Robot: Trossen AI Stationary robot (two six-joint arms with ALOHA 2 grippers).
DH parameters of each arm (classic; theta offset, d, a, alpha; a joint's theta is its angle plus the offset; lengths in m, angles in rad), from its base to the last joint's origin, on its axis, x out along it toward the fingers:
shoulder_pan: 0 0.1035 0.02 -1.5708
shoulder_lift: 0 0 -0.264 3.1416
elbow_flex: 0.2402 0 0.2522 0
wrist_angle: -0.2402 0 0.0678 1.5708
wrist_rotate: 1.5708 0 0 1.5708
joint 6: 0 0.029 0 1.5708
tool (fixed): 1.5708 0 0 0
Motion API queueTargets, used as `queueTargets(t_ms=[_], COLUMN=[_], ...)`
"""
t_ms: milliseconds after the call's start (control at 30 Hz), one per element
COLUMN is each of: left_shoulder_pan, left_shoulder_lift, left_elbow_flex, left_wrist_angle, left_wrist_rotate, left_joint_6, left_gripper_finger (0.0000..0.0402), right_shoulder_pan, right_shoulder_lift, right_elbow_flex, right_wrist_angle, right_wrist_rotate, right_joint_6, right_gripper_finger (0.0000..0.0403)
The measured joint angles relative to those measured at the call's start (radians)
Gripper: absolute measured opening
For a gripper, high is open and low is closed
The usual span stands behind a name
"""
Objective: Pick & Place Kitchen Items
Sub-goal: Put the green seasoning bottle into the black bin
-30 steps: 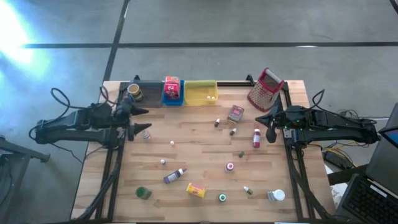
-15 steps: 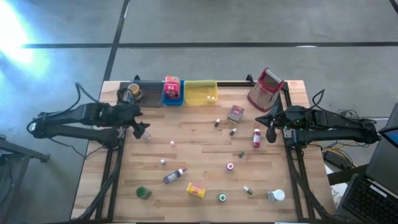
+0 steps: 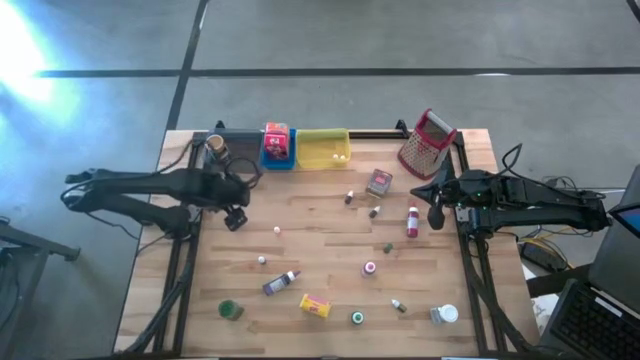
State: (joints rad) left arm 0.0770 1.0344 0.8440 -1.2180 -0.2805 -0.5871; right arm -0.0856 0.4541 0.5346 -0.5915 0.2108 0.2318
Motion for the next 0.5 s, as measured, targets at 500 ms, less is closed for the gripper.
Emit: queueTargets(t_ms=[500], left_shoulder_pan=[0.084], left_shoulder_lift=[0.091], left_elbow_flex=[-0.008], left_wrist_angle=[-0.014], left_wrist_rotate=[0.028], left_joint_6=[0.033], left_gripper_finger=[0.0339], right_shoulder_pan=[0.000], right_shoulder_lift=[0.001], right_elbow_flex=[0.000], right_wrist_angle=[0.000], right_wrist_rotate=[0.000], right_joint_6=[0.000], right_gripper_finger=[0.0008])
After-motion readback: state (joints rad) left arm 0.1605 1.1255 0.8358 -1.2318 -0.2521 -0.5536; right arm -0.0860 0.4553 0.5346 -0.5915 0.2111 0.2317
